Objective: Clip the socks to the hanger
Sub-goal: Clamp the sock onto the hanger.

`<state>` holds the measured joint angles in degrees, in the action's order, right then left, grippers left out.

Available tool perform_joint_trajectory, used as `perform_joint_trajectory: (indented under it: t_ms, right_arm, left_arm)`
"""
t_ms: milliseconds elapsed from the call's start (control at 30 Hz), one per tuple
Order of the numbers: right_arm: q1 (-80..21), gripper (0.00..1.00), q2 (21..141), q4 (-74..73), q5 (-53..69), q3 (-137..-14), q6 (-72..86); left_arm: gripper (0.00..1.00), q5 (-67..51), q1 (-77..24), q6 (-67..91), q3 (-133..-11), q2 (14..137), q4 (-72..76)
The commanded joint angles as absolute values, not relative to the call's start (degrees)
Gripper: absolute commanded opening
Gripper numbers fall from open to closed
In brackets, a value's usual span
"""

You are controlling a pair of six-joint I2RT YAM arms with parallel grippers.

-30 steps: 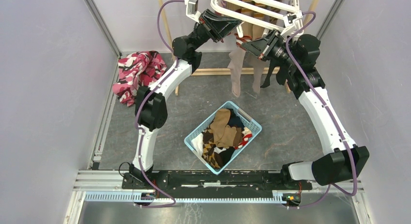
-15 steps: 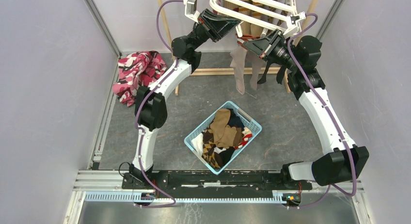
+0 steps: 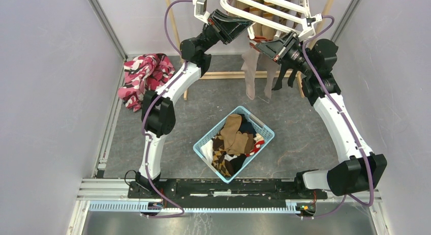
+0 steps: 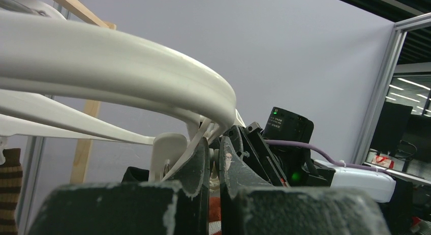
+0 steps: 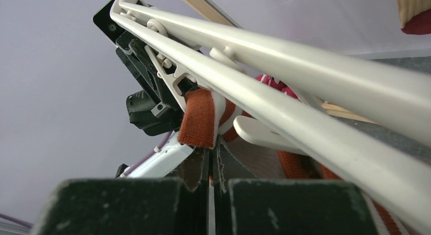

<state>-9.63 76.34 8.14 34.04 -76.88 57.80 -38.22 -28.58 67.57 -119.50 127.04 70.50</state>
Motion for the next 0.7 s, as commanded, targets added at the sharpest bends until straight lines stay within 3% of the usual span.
perform_joint_trajectory:
  t_ms: [0,667]
  right_arm:
    - [-8.4,0.00,76.4,9.9,32.6,-77.4,58.2]
    - [-9.8,0.00,78.1,5.3,34.7,-81.7,53.5]
  left_arm:
    - [0.06,-40.9,-28.2,70.8,-122.5,126.6,75.6]
    - [0.06,-40.5,-28.5,69.5,-122.4,126.8,75.7]
